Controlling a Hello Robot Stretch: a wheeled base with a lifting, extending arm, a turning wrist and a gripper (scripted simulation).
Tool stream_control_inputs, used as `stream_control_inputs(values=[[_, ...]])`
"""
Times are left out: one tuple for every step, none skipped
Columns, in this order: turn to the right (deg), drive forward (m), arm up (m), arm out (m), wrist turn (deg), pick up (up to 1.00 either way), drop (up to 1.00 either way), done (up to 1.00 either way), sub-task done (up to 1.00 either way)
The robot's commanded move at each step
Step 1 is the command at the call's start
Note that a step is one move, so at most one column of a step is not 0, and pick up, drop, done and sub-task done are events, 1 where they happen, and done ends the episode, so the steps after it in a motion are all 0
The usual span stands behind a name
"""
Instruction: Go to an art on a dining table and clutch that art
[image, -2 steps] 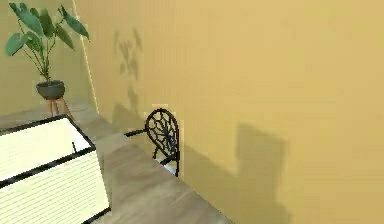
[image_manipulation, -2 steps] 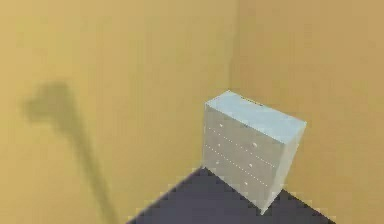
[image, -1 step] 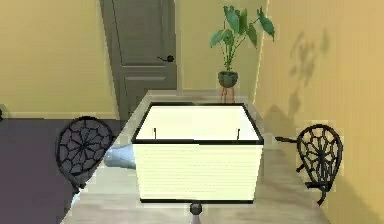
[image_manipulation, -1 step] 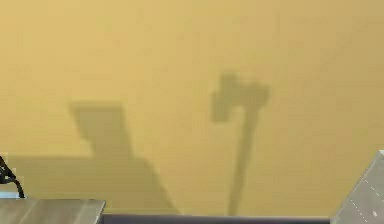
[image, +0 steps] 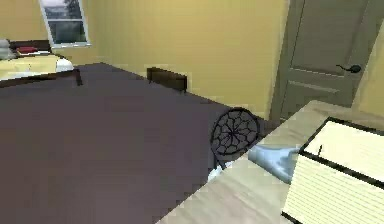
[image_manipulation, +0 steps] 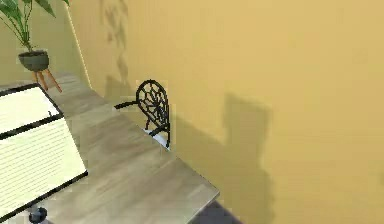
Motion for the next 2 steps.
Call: stream_control_inputs(values=[[-42.0, 0.00, 0.00, 0.00, 0.0, 0.00, 0.00, 0.00, 0.00], [0.0, 0.15, 0.00, 0.00, 0.0, 0.00, 0.00, 0.00, 0.00]])
